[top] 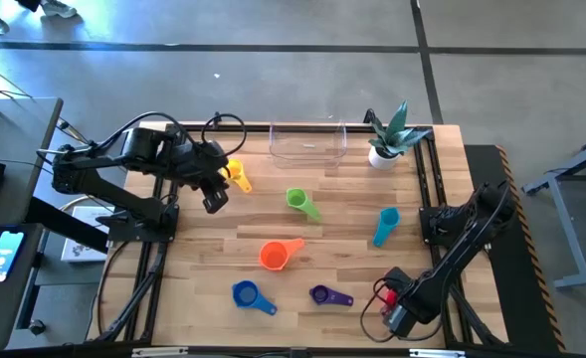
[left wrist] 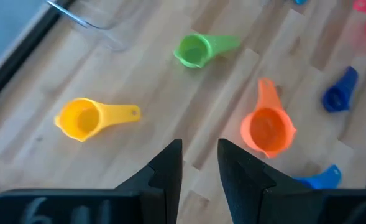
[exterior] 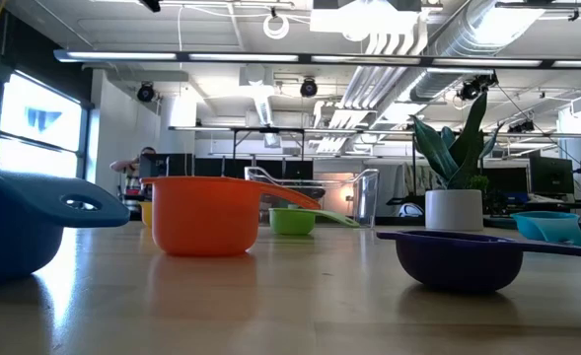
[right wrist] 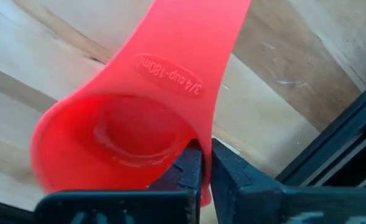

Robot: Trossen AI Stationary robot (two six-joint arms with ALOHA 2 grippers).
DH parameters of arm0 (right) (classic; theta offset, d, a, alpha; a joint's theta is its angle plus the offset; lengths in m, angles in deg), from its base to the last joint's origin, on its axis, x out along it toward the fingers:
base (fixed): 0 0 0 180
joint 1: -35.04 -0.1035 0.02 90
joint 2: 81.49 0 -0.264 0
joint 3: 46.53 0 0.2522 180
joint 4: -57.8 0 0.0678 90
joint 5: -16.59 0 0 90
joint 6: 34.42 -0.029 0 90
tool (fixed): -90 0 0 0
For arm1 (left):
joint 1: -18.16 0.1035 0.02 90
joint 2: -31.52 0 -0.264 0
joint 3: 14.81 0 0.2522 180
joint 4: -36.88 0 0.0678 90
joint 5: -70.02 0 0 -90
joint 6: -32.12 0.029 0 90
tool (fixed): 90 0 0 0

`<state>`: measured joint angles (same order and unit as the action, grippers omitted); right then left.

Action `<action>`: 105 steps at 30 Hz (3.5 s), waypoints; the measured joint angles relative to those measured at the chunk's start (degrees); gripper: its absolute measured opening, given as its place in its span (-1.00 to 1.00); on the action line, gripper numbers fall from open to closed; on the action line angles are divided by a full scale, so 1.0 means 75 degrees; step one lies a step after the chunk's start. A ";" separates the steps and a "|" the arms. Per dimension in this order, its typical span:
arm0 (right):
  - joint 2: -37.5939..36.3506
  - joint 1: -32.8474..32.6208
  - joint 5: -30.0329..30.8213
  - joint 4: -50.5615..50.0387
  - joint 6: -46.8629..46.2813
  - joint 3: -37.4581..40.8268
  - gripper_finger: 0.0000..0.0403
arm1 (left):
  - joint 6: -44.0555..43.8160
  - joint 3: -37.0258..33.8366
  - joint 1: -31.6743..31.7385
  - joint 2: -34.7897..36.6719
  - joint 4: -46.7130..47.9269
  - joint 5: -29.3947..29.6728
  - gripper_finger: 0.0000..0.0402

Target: Nest measuring cups in basket

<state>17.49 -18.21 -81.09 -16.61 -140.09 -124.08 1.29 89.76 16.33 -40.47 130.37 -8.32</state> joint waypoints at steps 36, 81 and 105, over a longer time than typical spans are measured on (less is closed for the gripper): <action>-0.1213 0.1460 0.4472 0.0844 -0.2536 -0.1349 -1.00 | 0.3443 0.0006 -0.1047 -0.1672 0.0022 -0.1361 -0.54; -0.0103 0.3151 0.4123 -0.3193 -0.1491 -0.4464 -1.00 | 0.2987 -0.4283 -0.1555 -0.1201 -0.4893 -0.1440 -0.54; -0.0103 0.3654 0.3820 -0.2857 -0.0646 -0.4602 -1.00 | 0.3124 -0.4590 -0.1555 -0.3249 -0.6176 -0.2142 -0.54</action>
<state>16.72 9.20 -52.44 -38.04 -144.94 -158.59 24.72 55.33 4.66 -64.84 84.05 -24.38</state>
